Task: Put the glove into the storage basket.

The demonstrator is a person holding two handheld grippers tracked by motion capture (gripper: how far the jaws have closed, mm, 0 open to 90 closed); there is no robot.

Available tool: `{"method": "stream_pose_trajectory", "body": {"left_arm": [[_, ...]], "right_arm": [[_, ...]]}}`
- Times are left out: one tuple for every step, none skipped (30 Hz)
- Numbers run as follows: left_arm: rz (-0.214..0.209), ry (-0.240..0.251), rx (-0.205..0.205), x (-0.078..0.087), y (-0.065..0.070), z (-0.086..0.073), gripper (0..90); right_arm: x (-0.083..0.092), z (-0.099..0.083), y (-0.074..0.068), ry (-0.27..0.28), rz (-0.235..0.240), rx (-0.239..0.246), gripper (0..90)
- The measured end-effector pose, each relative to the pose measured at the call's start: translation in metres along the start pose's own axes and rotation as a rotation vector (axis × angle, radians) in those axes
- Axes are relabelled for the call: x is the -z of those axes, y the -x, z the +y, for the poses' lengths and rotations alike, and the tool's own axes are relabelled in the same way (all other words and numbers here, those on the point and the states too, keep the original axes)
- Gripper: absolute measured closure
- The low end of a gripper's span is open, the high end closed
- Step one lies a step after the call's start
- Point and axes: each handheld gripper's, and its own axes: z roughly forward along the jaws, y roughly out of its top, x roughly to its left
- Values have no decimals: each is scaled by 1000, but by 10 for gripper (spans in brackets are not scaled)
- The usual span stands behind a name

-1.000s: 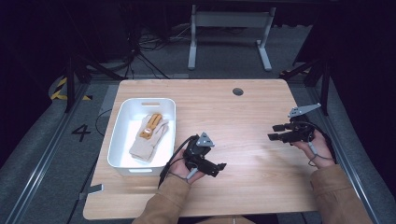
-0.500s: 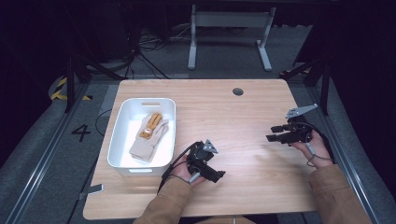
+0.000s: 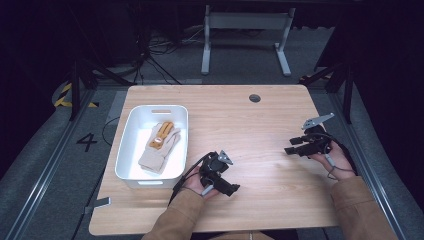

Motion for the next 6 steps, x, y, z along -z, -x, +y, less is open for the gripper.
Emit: {"method": "stream_pose_trajectory", "body": {"left_arm": [[0, 1, 4, 1, -1, 0, 35], [0, 1, 4, 1, -1, 0, 35], [1, 2, 3, 2, -1, 0, 34], [1, 2, 3, 2, -1, 0, 34], [2, 4, 1, 2, -1, 0, 34], [0, 8, 5, 2, -1, 0, 33]], "right_arm": [[0, 0, 0, 2, 3, 0, 444], [0, 0, 0, 2, 3, 0, 444], [0, 0, 0, 3, 1, 2, 444], [0, 0, 0, 3, 1, 2, 444], [0, 0, 0, 4, 1, 1, 443], [0, 0, 0, 5, 0, 2, 442]]}}
